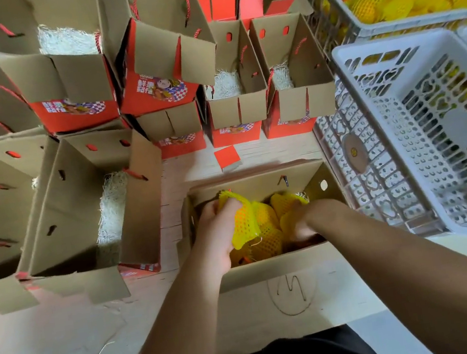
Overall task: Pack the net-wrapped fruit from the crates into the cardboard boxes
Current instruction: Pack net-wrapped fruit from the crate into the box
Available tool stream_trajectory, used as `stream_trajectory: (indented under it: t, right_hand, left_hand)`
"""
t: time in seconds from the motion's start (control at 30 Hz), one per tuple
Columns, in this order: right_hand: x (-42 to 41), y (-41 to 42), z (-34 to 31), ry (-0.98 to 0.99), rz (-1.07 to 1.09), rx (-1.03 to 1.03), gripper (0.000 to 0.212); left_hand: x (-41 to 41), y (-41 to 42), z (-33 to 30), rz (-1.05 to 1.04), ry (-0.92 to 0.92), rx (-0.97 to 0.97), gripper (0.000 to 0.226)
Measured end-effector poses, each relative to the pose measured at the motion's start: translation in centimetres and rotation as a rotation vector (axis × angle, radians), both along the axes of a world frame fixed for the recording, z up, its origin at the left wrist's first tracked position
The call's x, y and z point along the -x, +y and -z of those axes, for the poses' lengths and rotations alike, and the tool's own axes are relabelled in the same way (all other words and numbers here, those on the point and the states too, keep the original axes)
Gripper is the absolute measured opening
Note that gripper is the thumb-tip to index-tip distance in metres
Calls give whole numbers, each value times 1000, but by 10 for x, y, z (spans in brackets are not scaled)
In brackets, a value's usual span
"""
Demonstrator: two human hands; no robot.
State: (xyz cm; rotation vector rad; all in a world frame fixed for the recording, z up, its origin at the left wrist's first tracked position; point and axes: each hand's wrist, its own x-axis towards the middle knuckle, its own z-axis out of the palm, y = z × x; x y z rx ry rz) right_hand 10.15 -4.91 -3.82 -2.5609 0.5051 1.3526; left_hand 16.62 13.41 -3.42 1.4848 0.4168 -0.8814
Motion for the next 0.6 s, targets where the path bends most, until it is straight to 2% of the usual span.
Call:
stream_trajectory:
  t: [0.03,0.1,0.23,0.33,0.4,0.43,0.5,0.53,0.6]
  right_hand:
    - [0,-4,-4,23,-10,1,38]
    - [1,-6,-3,19,9,-14,33]
    - [1,10,5,58,243,47,11]
    - [-2,10,-7,42,271,132,14]
    - [-1,11,-24,-129,265,158,30]
    - [1,16,-30,-293,329,94,35]
    - [2,36,-39,-569,569,-237,36]
    - [1,50,-41,-628,751,-449,33]
    - [0,70,-40,-572,1072,-766,27]
  left_hand:
    - [0,-1,3,28,-65,-26,28]
    - [0,-2,8,64,-173,-80,31]
    - [0,-2,14,182,-270,-227,42]
    - [1,2,14,235,-308,-330,54]
    - [0,4,15,244,-308,-338,62]
    - [0,3,15,241,-278,-309,64]
    - [-2,1,12,204,-181,-180,57]
    - [-2,-1,10,177,-139,-117,52]
    - [-4,-2,7,138,-125,-53,45]
